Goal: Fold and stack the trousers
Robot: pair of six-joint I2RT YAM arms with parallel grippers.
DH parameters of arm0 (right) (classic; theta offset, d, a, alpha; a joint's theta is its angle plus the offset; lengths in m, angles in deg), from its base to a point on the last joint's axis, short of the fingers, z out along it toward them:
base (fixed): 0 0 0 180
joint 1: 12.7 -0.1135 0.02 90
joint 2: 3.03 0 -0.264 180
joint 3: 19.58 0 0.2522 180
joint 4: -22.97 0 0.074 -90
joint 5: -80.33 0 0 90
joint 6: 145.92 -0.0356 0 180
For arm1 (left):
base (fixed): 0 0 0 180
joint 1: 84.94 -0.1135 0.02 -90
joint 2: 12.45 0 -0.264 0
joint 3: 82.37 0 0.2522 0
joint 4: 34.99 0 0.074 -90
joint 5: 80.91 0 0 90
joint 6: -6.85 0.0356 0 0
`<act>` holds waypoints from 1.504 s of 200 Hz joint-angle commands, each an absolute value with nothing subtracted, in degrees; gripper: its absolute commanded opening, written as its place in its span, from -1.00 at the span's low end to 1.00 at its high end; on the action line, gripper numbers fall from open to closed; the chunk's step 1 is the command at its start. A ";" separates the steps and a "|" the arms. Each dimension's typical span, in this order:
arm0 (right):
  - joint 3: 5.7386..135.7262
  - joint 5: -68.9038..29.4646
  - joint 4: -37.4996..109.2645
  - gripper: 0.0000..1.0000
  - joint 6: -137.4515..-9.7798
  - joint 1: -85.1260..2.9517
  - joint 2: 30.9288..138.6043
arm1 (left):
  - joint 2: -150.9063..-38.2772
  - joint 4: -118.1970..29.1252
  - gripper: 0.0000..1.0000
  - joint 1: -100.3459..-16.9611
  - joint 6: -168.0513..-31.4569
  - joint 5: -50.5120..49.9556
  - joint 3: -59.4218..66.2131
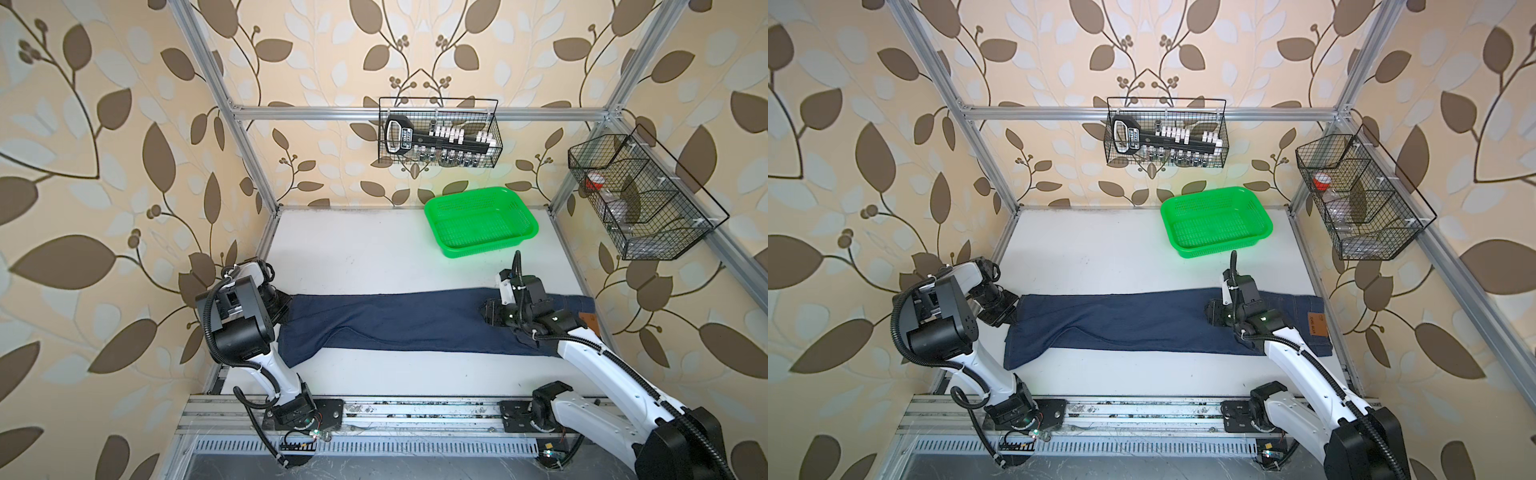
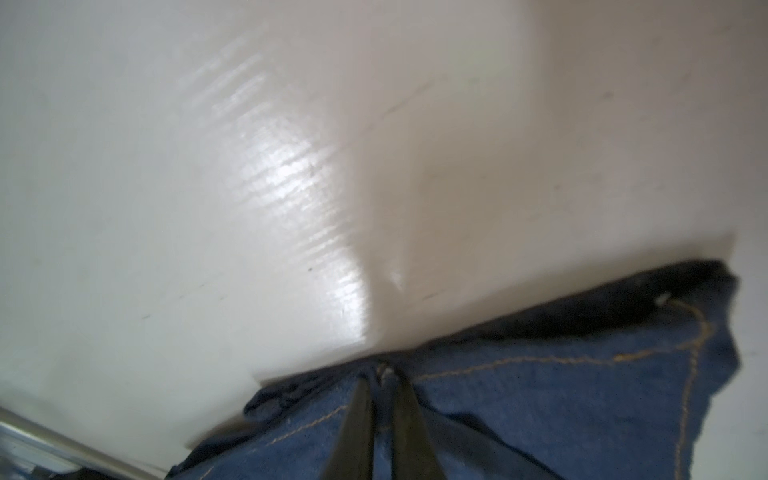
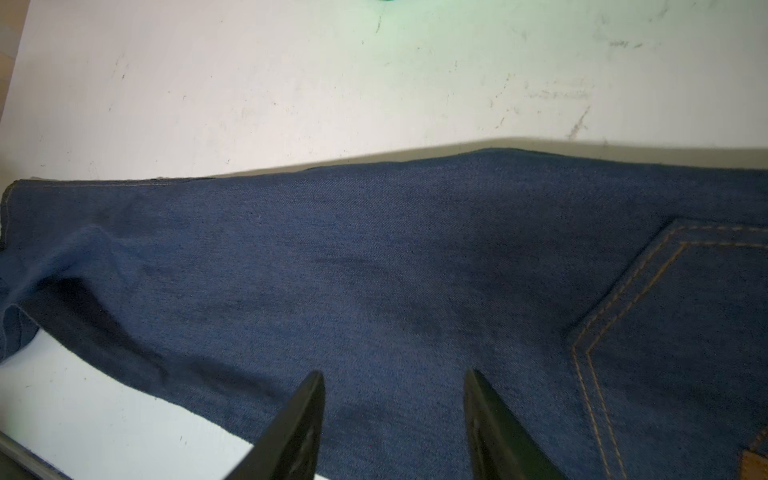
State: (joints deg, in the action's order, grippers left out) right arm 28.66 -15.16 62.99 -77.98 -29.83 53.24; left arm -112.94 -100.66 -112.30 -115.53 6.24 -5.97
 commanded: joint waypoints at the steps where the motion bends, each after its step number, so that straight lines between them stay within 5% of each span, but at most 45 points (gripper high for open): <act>1: 27.50 -16.31 63.59 0.09 -78.24 -29.76 52.81 | -109.87 -105.90 -0.78 -112.14 -114.11 9.60 -2.25; 86: 25.42 -16.79 61.96 0.09 -79.12 -31.10 52.34 | -110.25 -112.20 -0.77 -107.93 -113.47 10.81 7.20; 197: 24.36 -16.26 62.49 0.09 -77.71 -31.01 51.72 | -124.13 -112.06 -0.67 -105.60 -110.58 13.91 18.45; 301: 28.29 -17.53 62.57 0.15 -76.37 -30.49 53.91 | -122.45 -115.73 0.50 -105.07 -106.15 13.82 22.20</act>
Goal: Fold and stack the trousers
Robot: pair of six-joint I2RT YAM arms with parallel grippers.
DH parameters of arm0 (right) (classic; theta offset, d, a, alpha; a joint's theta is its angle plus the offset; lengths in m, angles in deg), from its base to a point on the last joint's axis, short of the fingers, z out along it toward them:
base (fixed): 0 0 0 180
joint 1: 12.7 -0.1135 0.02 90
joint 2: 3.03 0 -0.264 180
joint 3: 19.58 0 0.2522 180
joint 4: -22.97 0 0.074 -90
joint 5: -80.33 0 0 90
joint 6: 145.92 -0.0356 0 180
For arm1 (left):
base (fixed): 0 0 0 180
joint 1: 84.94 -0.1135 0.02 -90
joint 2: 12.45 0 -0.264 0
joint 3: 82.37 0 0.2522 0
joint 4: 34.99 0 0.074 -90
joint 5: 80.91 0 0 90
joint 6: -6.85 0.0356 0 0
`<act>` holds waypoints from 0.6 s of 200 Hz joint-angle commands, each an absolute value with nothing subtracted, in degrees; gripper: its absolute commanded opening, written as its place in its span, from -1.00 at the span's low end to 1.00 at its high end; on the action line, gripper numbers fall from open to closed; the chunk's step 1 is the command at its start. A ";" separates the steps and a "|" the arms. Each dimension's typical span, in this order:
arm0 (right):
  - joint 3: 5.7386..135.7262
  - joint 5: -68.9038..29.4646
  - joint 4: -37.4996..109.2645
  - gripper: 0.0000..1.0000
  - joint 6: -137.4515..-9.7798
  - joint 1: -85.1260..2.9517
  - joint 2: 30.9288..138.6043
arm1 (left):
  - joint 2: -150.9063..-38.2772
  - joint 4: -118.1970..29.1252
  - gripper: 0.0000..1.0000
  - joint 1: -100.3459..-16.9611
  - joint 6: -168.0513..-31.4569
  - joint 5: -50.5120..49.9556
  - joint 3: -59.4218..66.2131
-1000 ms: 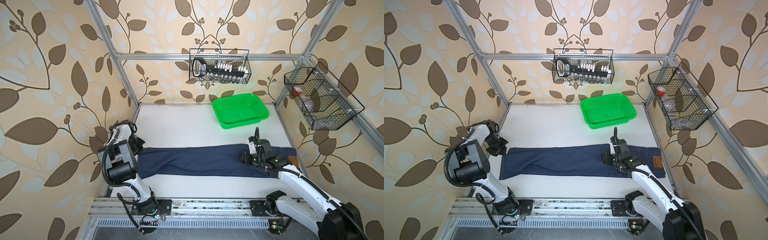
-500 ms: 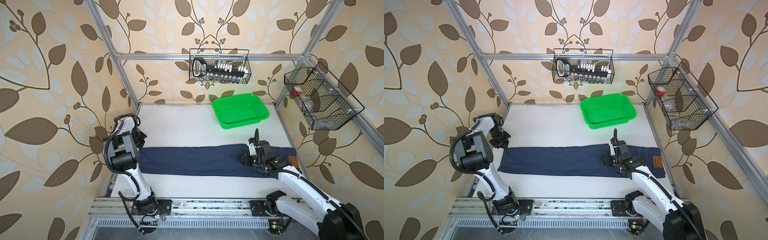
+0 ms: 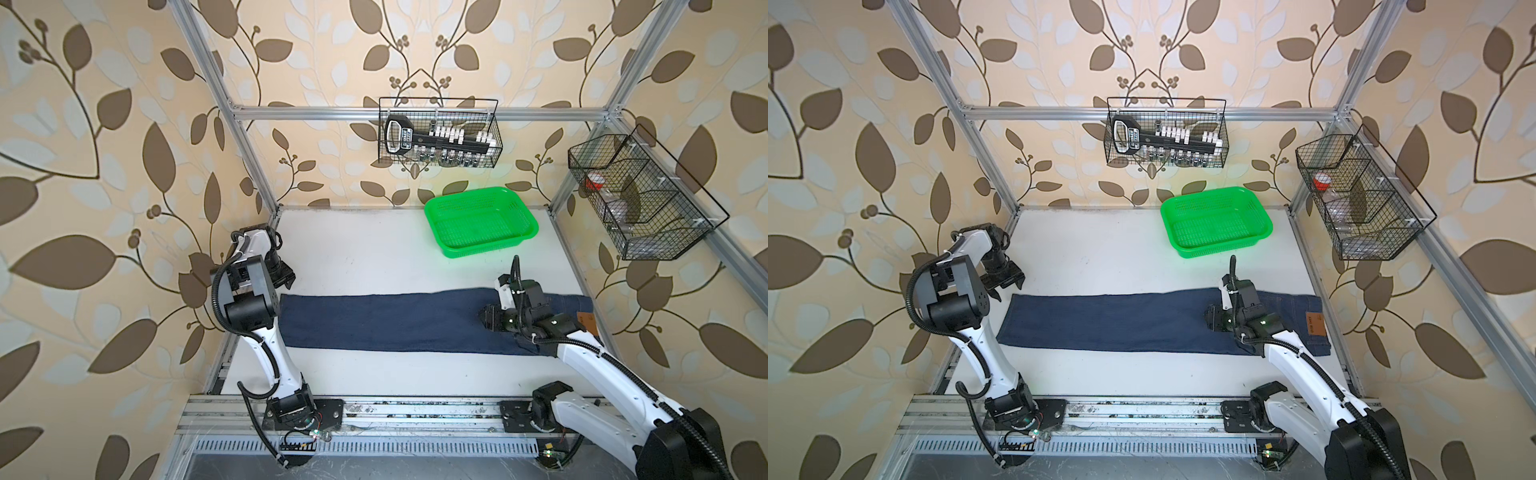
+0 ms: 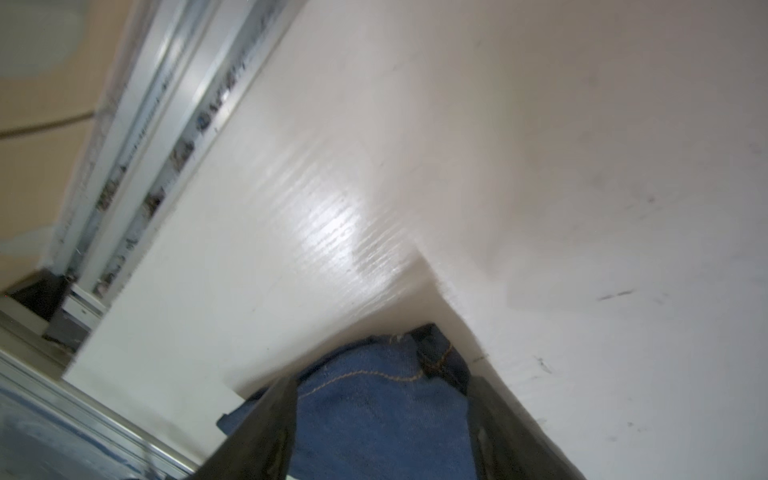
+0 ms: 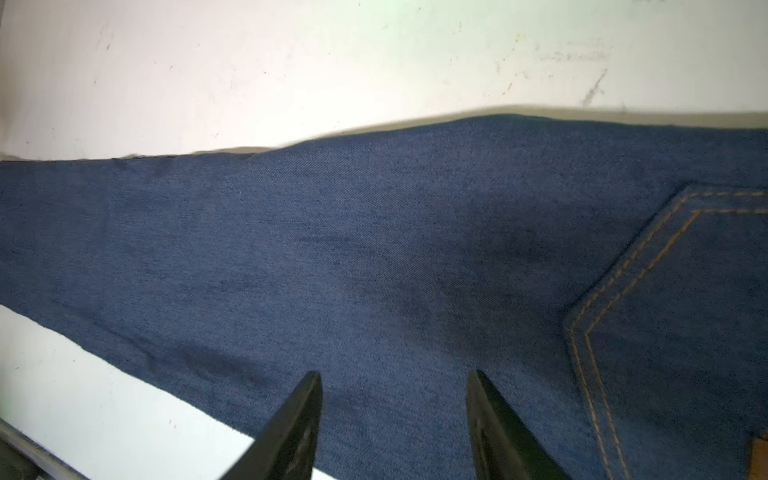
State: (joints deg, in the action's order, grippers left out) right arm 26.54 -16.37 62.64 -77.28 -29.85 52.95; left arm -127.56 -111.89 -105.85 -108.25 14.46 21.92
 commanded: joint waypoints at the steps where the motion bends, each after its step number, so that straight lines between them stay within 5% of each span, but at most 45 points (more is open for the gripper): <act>1: 28.20 -17.56 62.48 0.15 -76.38 -30.56 53.92 | -122.29 -115.77 0.51 -105.11 -106.07 13.74 21.97; 61: 26.47 -15.82 59.42 0.25 -77.73 -36.52 53.30 | -113.10 -109.14 0.60 -105.16 -86.61 11.74 7.57; 120: 28.59 -17.12 61.73 0.60 -75.75 -37.55 45.90 | -120.18 -101.40 0.62 -105.16 -80.49 14.00 6.15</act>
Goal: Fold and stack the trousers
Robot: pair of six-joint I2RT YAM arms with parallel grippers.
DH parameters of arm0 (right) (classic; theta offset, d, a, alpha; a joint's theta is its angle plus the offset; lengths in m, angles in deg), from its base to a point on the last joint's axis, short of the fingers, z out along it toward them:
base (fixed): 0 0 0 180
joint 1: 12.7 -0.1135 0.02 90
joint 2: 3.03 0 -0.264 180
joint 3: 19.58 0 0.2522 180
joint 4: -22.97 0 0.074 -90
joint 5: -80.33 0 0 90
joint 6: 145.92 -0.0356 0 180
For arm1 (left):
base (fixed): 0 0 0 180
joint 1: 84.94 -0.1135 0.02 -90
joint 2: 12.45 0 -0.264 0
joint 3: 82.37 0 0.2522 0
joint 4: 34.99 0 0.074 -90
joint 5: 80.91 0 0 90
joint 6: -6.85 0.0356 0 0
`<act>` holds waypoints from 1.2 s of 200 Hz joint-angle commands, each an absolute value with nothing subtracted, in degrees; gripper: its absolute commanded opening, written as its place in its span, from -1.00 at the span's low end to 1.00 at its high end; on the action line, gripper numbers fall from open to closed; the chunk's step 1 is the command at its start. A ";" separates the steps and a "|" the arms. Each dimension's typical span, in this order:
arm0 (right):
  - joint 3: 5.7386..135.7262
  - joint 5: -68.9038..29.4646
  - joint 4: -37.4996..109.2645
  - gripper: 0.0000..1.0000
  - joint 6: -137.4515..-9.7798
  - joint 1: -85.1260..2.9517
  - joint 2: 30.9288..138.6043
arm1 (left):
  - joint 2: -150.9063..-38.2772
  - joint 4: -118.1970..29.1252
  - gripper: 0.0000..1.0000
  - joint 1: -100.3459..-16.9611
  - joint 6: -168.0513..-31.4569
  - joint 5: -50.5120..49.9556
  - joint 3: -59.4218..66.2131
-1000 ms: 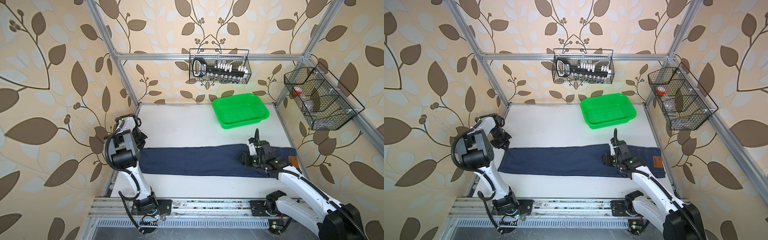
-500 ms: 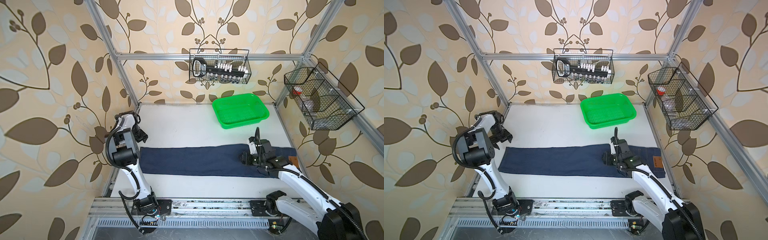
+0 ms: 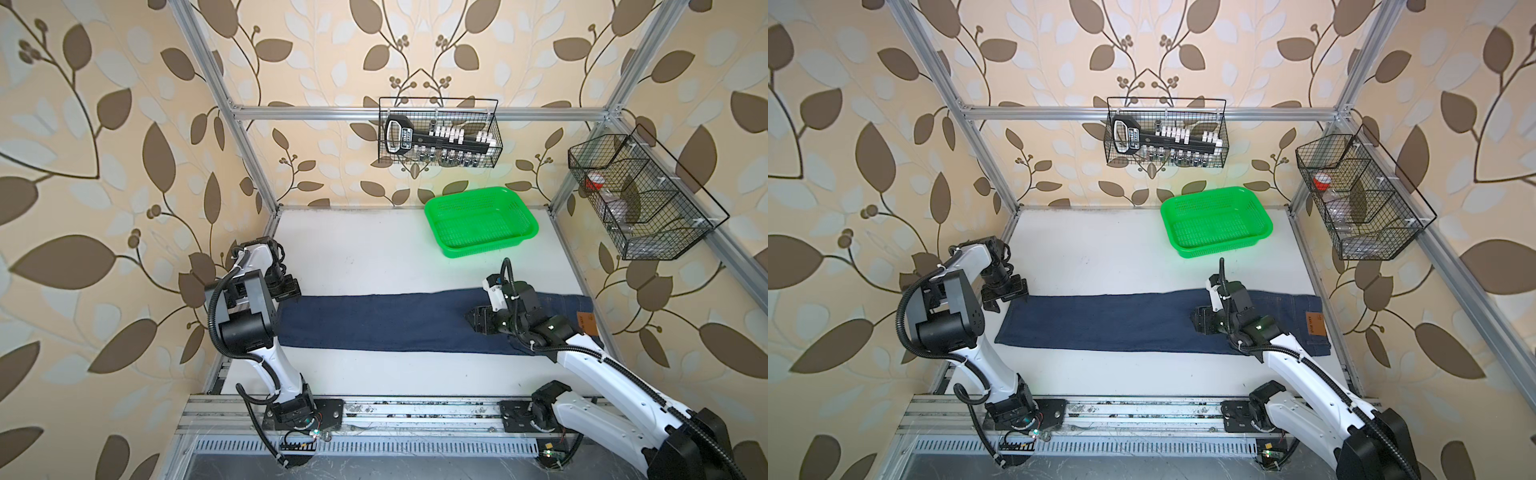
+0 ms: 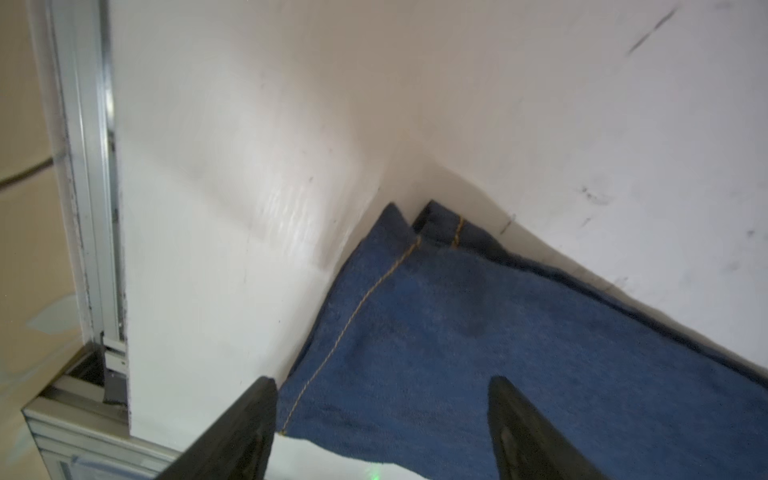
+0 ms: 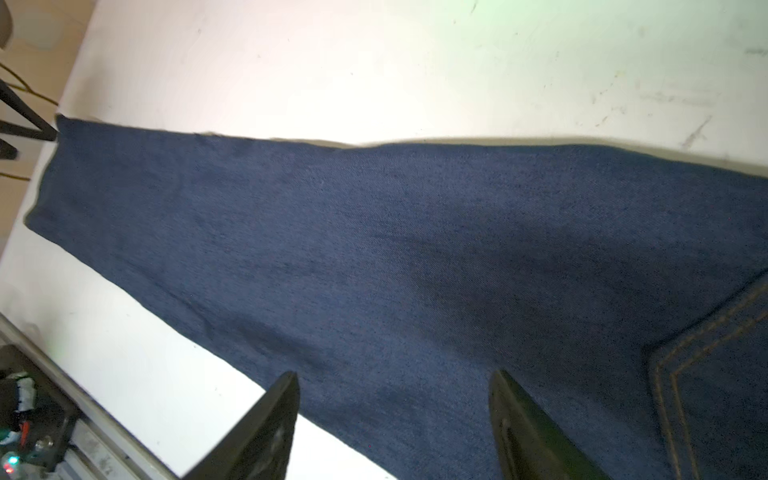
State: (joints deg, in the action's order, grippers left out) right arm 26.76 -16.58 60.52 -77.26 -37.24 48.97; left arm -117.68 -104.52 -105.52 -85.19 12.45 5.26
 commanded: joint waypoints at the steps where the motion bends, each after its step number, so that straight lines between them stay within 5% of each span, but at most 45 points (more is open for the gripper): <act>1: 28.57 -17.08 61.84 0.61 -75.72 -37.56 45.82 | -120.28 -101.31 0.62 -105.16 -80.46 14.05 6.12; 76: 33.65 -17.97 65.12 0.70 -75.11 -35.99 41.66 | -127.10 -96.37 0.43 -105.60 -81.65 12.16 4.26; 112: 36.03 -21.53 65.82 0.70 -74.31 -31.13 42.55 | -126.70 -95.56 0.00 -105.69 -82.97 12.02 4.34; 167: 37.98 -21.89 65.78 0.69 -73.22 -28.62 44.76 | -127.96 -102.70 -1.00 -105.99 -84.13 13.63 9.89; 240: 38.31 -21.87 62.15 0.69 -74.61 -28.68 47.82 | -125.74 -121.76 -1.00 -109.81 -96.15 22.51 25.53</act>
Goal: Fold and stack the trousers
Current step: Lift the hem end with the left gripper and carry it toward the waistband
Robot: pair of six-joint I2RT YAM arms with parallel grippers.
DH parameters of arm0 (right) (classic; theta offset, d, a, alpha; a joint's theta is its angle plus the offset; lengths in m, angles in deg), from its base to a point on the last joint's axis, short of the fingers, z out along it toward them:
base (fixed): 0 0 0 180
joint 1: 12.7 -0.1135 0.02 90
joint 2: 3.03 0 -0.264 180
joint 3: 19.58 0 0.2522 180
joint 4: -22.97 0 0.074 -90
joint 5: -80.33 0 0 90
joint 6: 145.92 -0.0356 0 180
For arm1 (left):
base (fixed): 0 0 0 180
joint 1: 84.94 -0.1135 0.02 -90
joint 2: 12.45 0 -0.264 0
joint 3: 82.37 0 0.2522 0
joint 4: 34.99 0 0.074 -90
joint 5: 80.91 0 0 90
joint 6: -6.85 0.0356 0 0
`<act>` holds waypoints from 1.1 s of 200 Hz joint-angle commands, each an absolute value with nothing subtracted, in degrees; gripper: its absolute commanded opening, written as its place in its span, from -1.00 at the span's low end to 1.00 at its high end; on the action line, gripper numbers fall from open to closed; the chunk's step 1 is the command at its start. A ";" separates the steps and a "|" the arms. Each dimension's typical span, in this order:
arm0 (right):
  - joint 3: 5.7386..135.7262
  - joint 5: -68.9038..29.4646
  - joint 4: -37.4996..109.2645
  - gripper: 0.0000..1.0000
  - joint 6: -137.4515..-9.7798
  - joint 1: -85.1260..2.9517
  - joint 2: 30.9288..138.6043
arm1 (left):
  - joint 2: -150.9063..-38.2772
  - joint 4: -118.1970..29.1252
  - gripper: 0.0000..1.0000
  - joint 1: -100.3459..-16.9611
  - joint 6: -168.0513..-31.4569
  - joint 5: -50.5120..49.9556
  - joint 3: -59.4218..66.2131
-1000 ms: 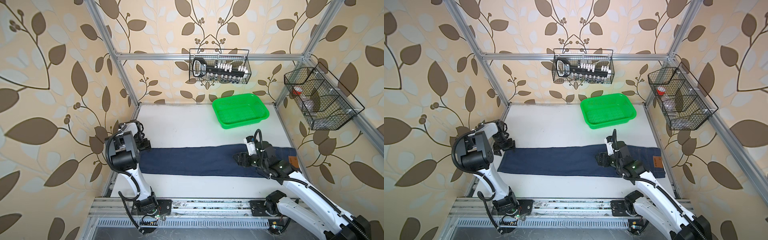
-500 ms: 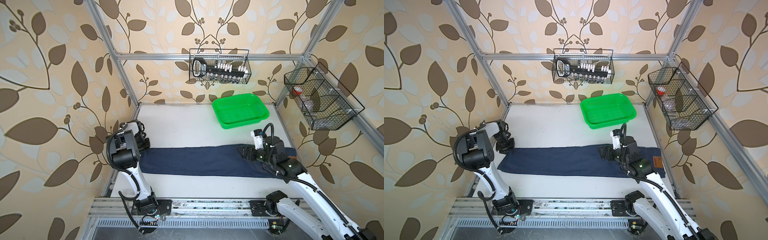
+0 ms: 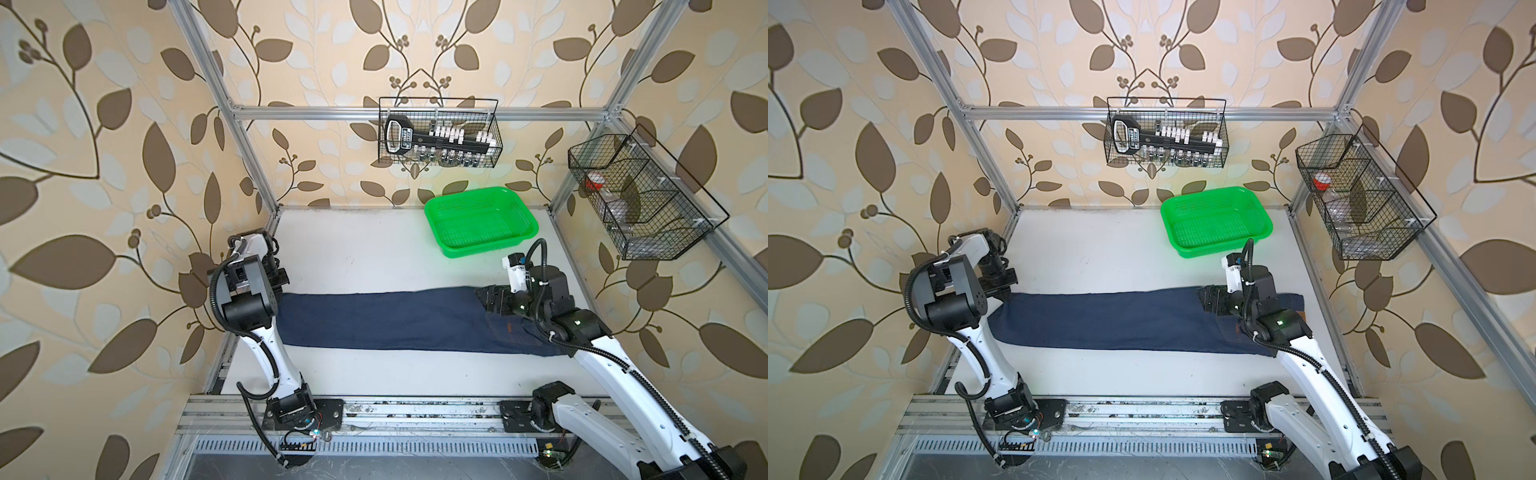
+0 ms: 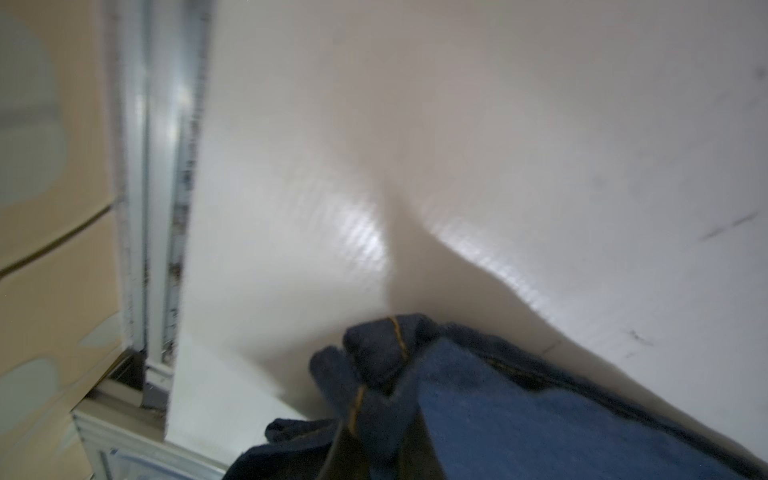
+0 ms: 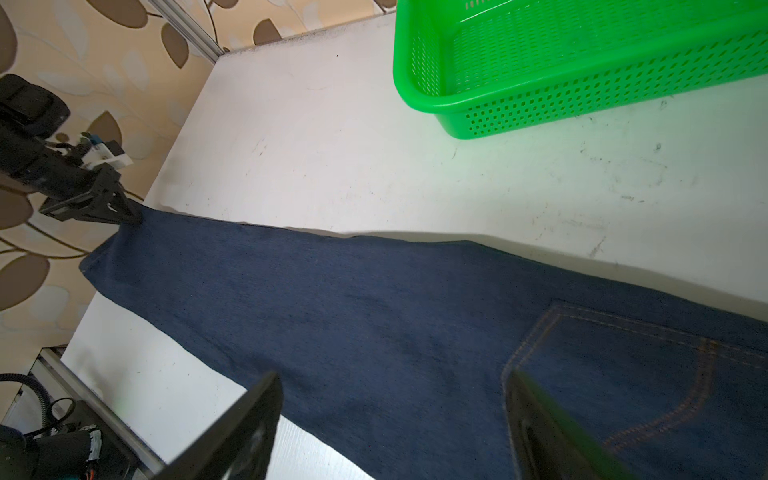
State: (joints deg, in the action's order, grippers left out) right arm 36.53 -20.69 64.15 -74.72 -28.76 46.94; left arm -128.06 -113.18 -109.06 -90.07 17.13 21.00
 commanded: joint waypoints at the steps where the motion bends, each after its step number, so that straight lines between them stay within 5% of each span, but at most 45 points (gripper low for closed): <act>1: 38.26 -21.92 62.10 0.69 -74.62 -28.69 47.84 | -125.70 -121.91 -1.00 -109.81 -96.29 22.44 25.70; 50: 37.79 -22.63 60.56 0.70 -75.34 -28.67 49.37 | -118.17 -125.03 -1.00 -108.09 -103.75 3.78 24.54; 102: 37.34 -22.24 61.34 0.70 -74.04 -28.59 50.21 | -108.72 -125.04 -1.00 -95.65 -113.92 -6.99 23.02; 220: 33.13 -20.47 59.16 0.70 -71.99 -26.18 48.64 | -107.68 -103.30 -1.00 -59.90 -149.27 -14.56 22.15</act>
